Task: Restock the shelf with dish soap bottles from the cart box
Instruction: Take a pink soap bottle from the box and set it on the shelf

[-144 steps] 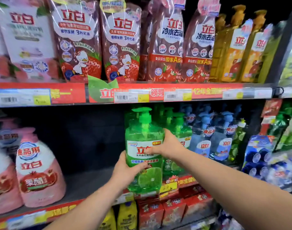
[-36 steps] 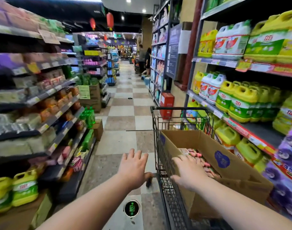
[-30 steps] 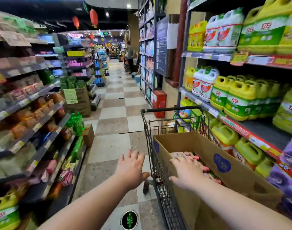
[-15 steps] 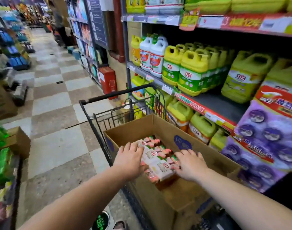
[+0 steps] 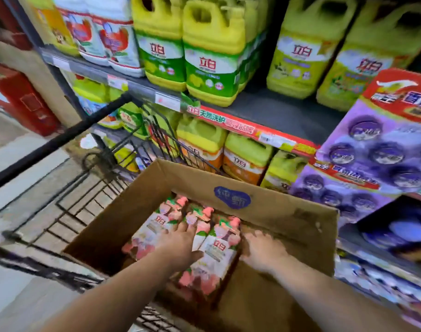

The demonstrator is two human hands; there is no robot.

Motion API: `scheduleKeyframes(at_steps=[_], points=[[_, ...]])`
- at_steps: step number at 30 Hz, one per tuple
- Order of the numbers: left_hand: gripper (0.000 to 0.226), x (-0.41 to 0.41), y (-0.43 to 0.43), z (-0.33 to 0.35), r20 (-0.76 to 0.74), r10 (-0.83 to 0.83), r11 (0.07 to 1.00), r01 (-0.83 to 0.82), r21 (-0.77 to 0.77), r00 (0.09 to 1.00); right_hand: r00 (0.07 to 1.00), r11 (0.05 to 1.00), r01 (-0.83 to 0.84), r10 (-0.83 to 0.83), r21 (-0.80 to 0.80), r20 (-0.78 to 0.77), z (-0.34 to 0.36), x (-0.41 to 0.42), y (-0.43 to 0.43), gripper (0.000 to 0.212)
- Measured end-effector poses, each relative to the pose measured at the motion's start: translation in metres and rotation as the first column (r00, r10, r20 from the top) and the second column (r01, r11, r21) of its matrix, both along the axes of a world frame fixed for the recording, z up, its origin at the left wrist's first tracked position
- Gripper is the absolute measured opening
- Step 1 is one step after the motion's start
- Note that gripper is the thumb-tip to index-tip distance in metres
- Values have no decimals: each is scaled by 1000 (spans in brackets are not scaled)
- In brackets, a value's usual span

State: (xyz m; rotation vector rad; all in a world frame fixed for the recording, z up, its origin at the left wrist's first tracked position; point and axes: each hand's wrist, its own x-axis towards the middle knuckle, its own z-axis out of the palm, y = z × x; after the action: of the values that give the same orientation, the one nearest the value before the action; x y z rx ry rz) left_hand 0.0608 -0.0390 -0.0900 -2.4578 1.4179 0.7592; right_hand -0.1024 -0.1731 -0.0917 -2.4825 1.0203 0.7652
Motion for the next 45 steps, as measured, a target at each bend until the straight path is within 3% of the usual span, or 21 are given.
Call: scheduleKeyframes(at_steps=[6, 11, 14, 17, 19, 23, 27, 35, 39, 41, 45], points=[[79, 14, -16, -53, -222, -54, 992, 77, 95, 974, 960, 933, 281, -269, 226, -82, -60, 11, 9, 67], [89, 13, -29, -89, -342, -86, 982, 137, 127, 936, 869, 797, 483, -487, 362, -88, -96, 20, 22, 62], [98, 14, -34, -107, -349, -79, 977, 142, 157, 934, 714, 635, 660, -696, 402, -71, -115, 28, 29, 60], [99, 19, -32, -123, -422, 9, 987, 60, 151, 907, 452, 365, 804, -888, 470, -84, -133, 38, 32, 60], [99, 22, -29, -129, -455, 24, 991, 38, 127, 890, 317, 218, 819, -943, 530, -101, -143, 44, 33, 56], [98, 28, -26, -138, -445, -38, 989, 98, 113, 895, 131, 25, 787, -983, 616, -127, -154, 50, 32, 46], [97, 30, -27, -140, -495, -14, 993, 69, 92, 869, 29, -139, 695, -975, 706, -220, -149, 52, 32, 34], [83, 27, -23, -139, -570, 36, 998, 5, 70, 821, -100, -198, 655, -979, 729, -176, -136, 45, 44, 29], [86, 24, -22, -131, -584, 96, 995, -53, 90, 806, -109, -161, 682, -987, 714, -119, -120, 35, 51, 25], [83, 22, -22, -125, -668, 161, 987, -114, 115, 726, -90, -111, 671, -994, 733, -68, -108, 30, 51, 20], [63, 17, -20, -107, -863, 288, 947, -255, 193, 414, -49, -42, 613, -999, 789, -15, -75, 25, 46, 20]])
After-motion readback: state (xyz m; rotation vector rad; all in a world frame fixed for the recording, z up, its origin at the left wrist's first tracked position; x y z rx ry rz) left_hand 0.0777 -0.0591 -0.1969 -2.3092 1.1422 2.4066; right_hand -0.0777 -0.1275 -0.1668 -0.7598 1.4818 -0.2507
